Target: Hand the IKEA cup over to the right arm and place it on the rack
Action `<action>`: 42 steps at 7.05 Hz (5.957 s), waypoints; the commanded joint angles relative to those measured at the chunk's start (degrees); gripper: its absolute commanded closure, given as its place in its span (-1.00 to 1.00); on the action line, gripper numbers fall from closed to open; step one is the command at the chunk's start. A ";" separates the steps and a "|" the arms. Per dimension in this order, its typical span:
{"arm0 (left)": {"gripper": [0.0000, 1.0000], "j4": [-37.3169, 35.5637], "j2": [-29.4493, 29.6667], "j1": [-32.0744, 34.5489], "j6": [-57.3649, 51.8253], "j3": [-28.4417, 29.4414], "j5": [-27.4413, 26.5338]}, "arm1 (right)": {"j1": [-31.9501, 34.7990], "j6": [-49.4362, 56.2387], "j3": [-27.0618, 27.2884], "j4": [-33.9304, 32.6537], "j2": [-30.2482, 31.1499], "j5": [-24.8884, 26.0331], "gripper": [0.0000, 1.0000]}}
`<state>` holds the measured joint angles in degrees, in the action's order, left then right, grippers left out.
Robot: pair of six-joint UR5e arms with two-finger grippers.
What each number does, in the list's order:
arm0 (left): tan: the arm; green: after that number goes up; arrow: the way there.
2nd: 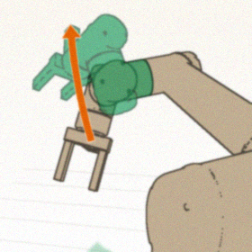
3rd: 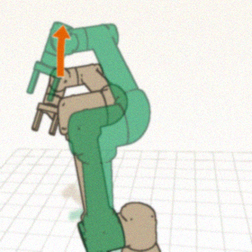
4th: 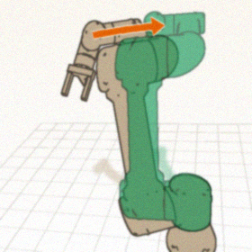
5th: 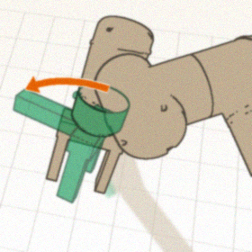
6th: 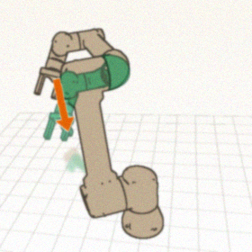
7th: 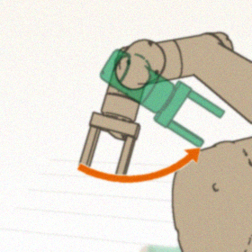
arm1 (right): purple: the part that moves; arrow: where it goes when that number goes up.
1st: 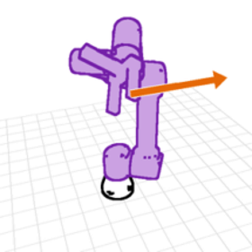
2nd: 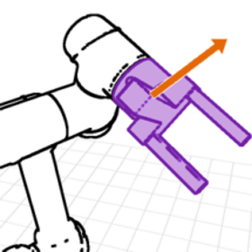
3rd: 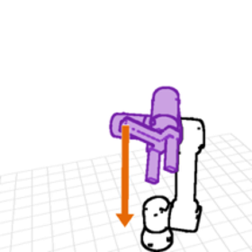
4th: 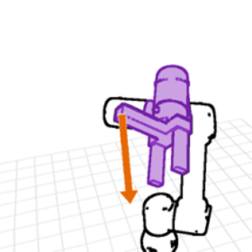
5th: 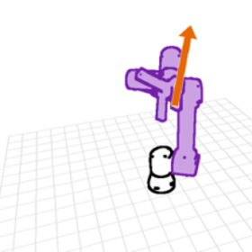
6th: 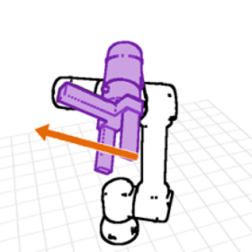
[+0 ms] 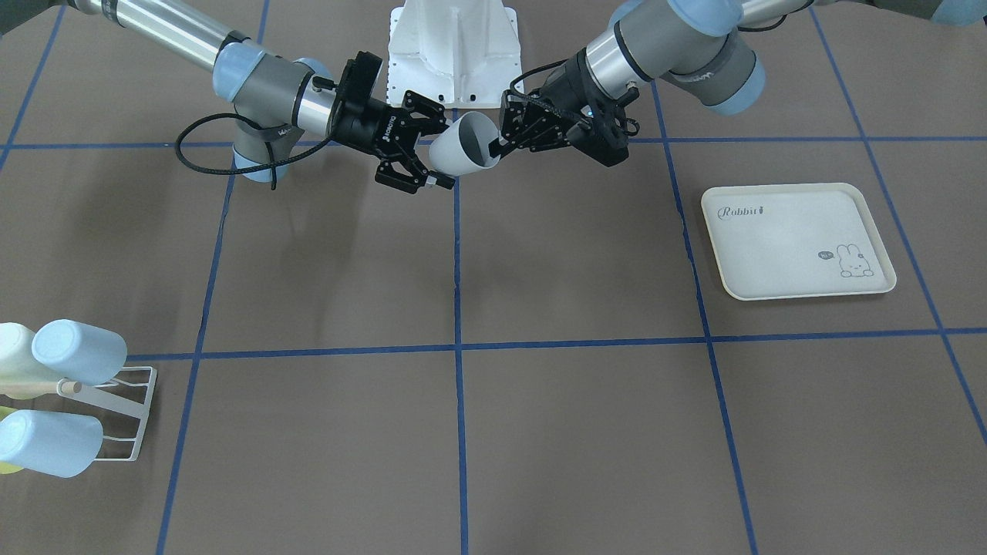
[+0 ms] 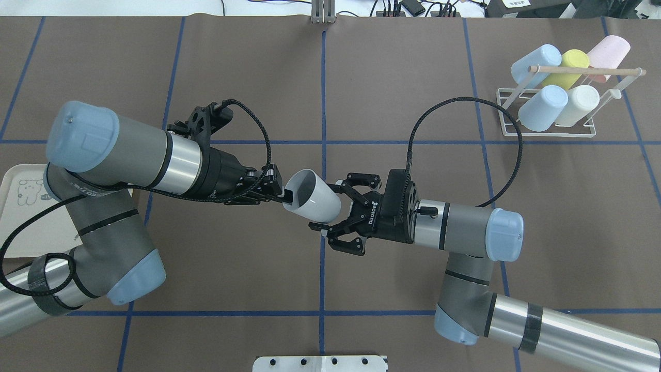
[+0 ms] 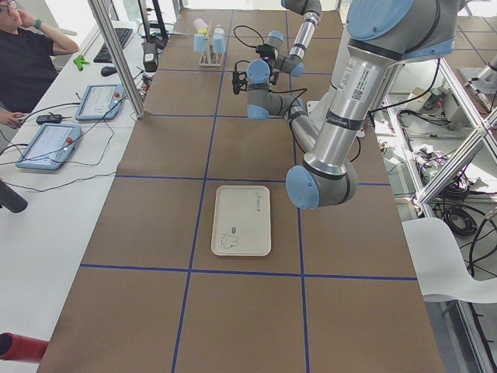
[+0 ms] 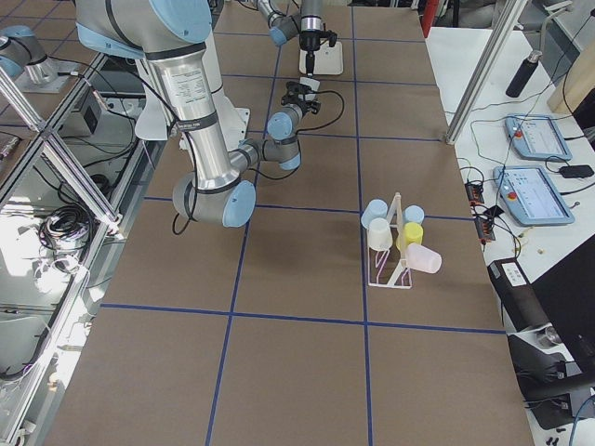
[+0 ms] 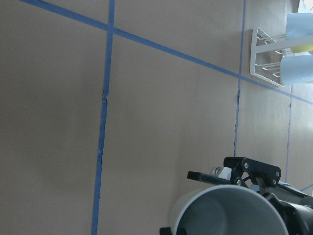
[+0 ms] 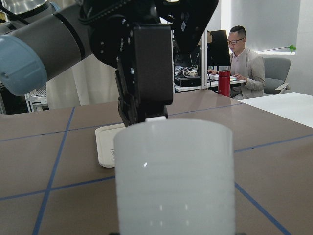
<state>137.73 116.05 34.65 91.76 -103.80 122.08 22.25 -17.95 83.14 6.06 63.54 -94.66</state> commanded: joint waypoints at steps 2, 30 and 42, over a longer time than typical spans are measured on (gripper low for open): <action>1.00 0.00 -0.04 -0.02 0.00 0.00 0.00 | -0.02 -0.15 0.09 0.00 0.09 0.00 -0.08; -1.00 -50.01 -17.70 26.44 -64.69 -18.64 -0.44 | 36.11 115.51 27.36 -67.27 29.88 25.22 0.87; -1.00 -48.17 -17.61 26.35 -64.77 -16.88 -0.44 | 30.04 114.72 17.76 -59.67 29.88 34.28 0.86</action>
<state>89.56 98.44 61.00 27.03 -120.68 121.64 52.58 96.80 101.48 -53.65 93.49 -60.40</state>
